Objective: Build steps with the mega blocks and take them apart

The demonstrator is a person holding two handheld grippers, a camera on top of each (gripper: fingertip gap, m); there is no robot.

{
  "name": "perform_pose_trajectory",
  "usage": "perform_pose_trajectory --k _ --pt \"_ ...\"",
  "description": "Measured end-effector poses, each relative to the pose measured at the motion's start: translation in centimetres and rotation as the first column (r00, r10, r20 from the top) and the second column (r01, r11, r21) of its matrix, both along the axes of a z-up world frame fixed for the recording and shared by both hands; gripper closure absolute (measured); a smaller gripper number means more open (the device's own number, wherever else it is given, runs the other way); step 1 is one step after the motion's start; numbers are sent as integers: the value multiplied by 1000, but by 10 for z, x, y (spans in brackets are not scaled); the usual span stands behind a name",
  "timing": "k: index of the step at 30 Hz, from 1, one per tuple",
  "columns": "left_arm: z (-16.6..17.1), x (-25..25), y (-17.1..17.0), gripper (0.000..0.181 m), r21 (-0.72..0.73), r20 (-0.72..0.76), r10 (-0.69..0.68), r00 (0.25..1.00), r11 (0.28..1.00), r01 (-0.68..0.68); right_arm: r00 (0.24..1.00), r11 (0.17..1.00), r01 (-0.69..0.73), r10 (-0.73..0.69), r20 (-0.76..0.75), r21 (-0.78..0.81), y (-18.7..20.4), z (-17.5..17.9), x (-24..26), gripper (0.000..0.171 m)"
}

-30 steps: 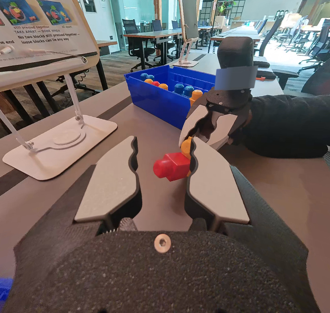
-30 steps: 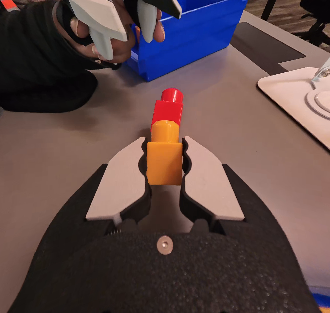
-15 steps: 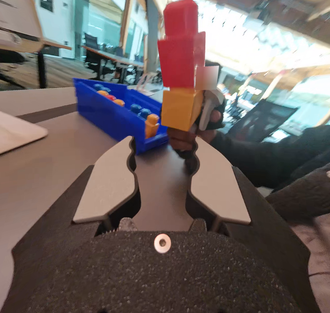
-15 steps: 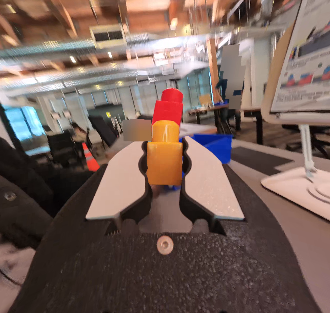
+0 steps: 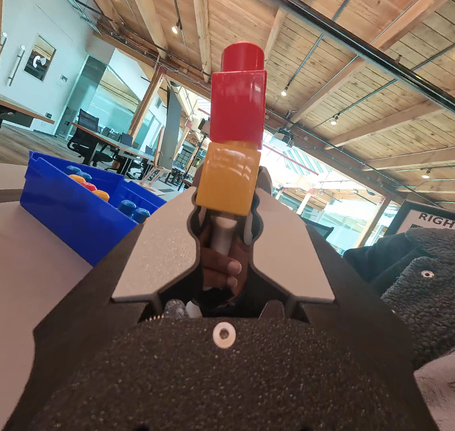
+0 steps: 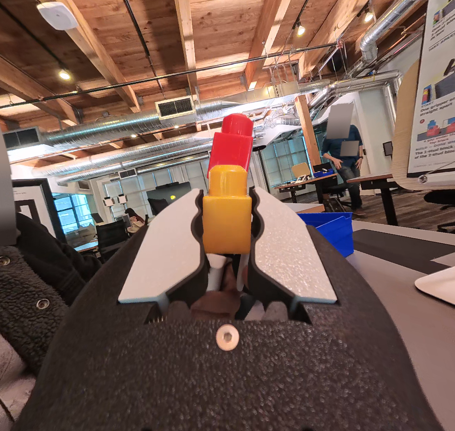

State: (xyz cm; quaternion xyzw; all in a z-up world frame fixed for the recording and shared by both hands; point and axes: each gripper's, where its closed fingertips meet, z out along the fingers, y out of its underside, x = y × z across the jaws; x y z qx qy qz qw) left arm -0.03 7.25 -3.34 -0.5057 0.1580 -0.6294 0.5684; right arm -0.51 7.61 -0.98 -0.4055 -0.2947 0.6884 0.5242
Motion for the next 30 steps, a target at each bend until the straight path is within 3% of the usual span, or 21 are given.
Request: perform_pose_trajectory --k 6,11,15,20,24,26,30 --pt "-3 -11 -1 143 82 -171 7 985 997 7 984 996 -31 15 178 89 -5 -14 -9 135" --pt "-1 -35 3 144 122 -228 29 973 993 -1 905 980 -90 6 426 177 0 -27 -4 127" --pt "-14 -41 6 144 137 -341 47 939 991 0 838 975 -109 -16 545 195 11 -13 12 124" --pt "-33 -30 5 144 148 -455 54 889 989 15 669 958 -194 -30 743 213 17 5 13 117" --pt "-42 -23 5 144 146 -486 54 872 989 21 467 938 -298 -17 884 176 15 2 10 117" --pt "-45 -20 4 144 149 -496 51 867 989 27 366 929 -340 -14 930 148 14 -3 10 117" --pt "-46 -16 2 144 159 -506 55 861 987 31 244 923 -371 -12 970 105 16 -10 6 117"
